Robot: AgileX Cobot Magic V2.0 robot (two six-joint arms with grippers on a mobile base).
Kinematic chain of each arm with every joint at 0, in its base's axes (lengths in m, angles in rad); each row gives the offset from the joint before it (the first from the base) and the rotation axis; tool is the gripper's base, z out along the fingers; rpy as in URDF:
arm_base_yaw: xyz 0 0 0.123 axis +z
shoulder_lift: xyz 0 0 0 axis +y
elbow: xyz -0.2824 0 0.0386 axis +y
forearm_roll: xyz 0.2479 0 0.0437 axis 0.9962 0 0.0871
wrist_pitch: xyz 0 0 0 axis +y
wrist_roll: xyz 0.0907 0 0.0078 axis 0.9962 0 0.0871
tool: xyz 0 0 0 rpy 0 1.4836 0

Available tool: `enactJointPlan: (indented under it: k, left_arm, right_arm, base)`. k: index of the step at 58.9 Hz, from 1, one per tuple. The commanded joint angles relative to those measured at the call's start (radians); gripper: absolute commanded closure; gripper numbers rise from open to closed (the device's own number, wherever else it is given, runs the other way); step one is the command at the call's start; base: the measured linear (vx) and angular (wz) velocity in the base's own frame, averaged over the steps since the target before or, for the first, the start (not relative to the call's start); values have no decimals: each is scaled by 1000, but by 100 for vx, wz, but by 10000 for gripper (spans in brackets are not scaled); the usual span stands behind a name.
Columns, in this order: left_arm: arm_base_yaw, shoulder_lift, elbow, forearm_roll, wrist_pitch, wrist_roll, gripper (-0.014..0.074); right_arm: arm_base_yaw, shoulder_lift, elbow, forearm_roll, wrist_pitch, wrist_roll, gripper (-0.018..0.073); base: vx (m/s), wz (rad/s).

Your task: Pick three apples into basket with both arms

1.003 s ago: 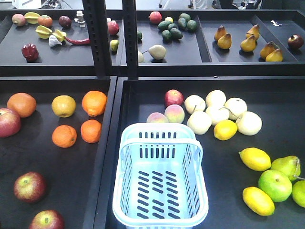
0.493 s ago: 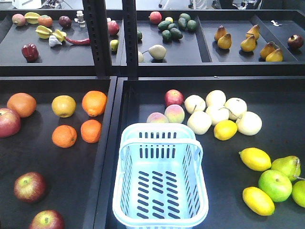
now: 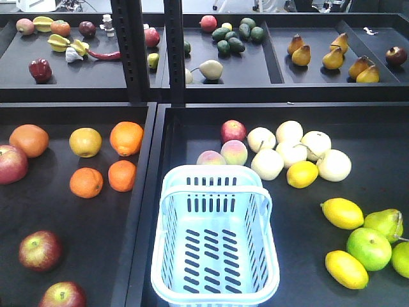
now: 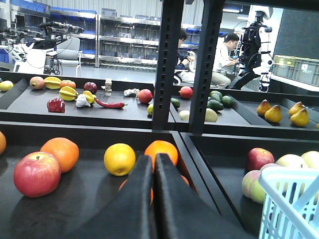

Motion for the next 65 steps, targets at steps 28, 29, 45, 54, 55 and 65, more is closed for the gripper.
enactJointPlan:
  k: [28,29,45,54,55,65]
  left_arm:
    - [3,-13,-32,-240,-322,-280,602]
    - [3,-13,-32,-240,-328,-291,602]
    - [3,-13,-113,-222,-328,-449,602]
    - [3,1,-255,-112,-323,-449,602]
    - [3,8,-276,-91,-319,-449,602]
    - [2,98,-456,69,-283,-449,602]
  right_arm:
    - [-5,-12,9,-7,-72,-8,564]
    - [-5,-12,9,-7,-72,-8,564]
    - [-5,-12,9,-7,-72,-8,564]
    - [-5,-12,9,-7,-70,-8,564]
    - [-5,-12,9,-7,-70,-8,564]
    - [-5,-12,9,-7,-70,-8,564]
  base:
    - [0,0]
    - [0,0]
    - [0,0]
    - [0,0]
    - [0,0]
    - [0,0]
